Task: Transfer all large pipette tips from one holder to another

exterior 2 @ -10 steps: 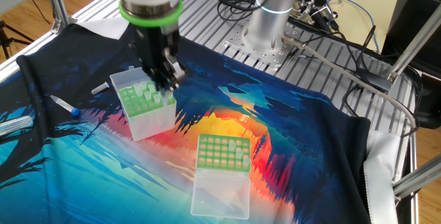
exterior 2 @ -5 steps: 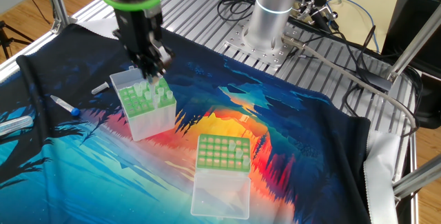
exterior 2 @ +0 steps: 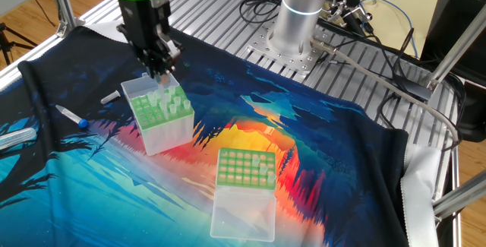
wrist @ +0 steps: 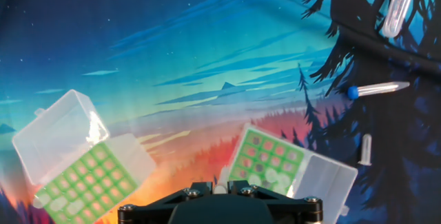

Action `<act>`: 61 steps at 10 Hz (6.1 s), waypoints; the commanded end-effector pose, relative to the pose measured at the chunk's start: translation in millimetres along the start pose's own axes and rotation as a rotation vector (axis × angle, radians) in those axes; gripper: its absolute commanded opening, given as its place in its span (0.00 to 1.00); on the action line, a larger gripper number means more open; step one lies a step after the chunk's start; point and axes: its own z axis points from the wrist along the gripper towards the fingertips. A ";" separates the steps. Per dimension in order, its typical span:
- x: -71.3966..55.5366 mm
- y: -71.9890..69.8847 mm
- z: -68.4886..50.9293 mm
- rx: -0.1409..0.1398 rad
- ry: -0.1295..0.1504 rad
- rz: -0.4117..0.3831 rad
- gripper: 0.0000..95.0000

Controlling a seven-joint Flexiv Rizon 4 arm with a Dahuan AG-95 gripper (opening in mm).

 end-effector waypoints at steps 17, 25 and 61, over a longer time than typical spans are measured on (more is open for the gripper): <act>16.7 -21.3 10.5 -0.005 -0.040 -0.040 0.00; 12.6 -20.8 6.2 -0.022 -0.013 0.038 0.00; 7.8 -21.1 5.9 -0.013 -0.056 0.027 0.00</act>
